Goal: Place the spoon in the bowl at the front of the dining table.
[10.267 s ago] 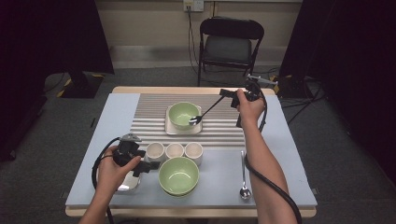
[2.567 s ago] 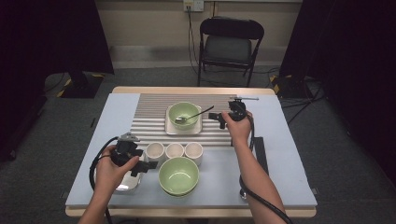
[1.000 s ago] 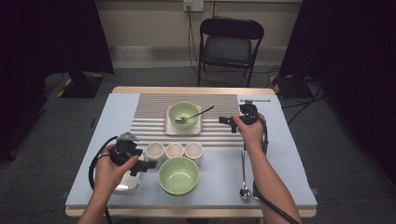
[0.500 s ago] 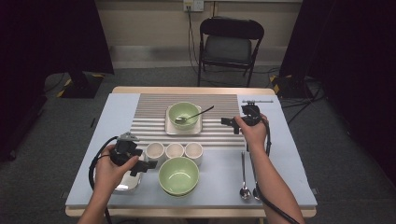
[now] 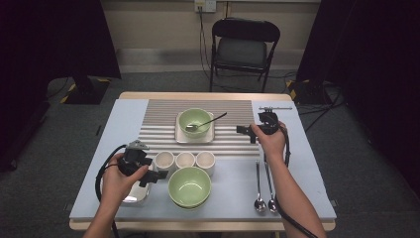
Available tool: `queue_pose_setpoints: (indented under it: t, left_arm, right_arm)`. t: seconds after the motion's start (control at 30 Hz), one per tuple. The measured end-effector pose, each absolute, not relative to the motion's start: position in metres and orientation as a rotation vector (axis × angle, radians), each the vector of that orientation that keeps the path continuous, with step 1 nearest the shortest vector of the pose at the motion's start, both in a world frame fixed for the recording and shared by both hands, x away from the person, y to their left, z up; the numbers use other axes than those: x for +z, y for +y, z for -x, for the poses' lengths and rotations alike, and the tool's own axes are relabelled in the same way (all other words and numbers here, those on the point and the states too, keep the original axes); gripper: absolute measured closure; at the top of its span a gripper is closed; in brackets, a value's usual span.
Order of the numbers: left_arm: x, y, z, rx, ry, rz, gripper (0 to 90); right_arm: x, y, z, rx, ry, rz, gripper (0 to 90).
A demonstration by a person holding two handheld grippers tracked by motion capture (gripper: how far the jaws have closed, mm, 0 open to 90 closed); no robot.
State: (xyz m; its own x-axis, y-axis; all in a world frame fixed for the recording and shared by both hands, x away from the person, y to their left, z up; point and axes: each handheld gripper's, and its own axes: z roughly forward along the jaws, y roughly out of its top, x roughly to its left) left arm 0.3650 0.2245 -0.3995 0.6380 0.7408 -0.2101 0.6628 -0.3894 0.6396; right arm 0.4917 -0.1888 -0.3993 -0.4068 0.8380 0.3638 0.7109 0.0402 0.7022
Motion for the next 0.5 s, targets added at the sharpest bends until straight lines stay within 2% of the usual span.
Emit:
queue_pose_setpoints:
  t: [0.5]
  left_arm:
    - [-0.3985,0.2238,-0.3649,0.145,1.093,-2.144,17.6]
  right_arm:
    - [-0.4004,-0.1934,-0.4884,1.301,2.162,-1.616,30.1]
